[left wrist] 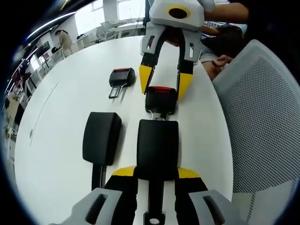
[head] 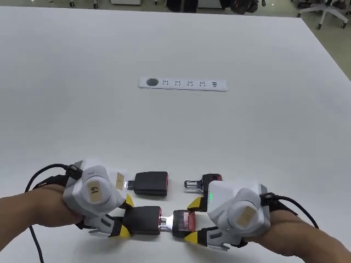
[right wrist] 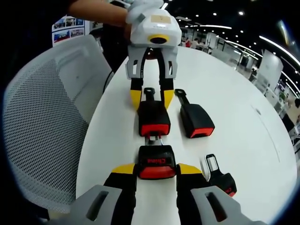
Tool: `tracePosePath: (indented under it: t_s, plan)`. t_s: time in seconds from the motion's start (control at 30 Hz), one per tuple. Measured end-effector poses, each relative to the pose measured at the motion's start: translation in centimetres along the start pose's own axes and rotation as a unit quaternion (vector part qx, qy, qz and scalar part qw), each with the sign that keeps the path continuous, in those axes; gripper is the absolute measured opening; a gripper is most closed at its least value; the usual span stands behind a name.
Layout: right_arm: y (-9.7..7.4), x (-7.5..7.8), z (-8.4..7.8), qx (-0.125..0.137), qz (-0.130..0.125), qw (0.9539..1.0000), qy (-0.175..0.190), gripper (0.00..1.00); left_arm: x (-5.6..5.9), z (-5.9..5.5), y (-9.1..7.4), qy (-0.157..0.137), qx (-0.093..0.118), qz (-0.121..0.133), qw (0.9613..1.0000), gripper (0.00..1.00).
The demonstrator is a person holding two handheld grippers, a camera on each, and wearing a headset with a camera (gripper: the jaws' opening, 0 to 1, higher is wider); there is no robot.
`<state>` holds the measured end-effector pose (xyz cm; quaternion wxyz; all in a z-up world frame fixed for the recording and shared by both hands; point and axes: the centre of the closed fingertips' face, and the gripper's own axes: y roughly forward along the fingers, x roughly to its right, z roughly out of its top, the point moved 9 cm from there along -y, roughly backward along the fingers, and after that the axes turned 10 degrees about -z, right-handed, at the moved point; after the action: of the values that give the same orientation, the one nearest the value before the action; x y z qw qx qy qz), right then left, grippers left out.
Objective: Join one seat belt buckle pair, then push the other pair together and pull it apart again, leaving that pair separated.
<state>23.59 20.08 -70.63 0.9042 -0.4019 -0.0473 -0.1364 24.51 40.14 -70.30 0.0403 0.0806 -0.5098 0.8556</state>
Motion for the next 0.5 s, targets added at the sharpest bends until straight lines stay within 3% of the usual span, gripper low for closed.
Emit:
tracePosePath:
  t_s: [0.5]
  plan:
    - [0.3,-0.05,0.38,0.002,0.003,1.0,0.004,0.27,0.04,0.11,-0.03,0.006,0.0,-0.003,1.0,0.3]
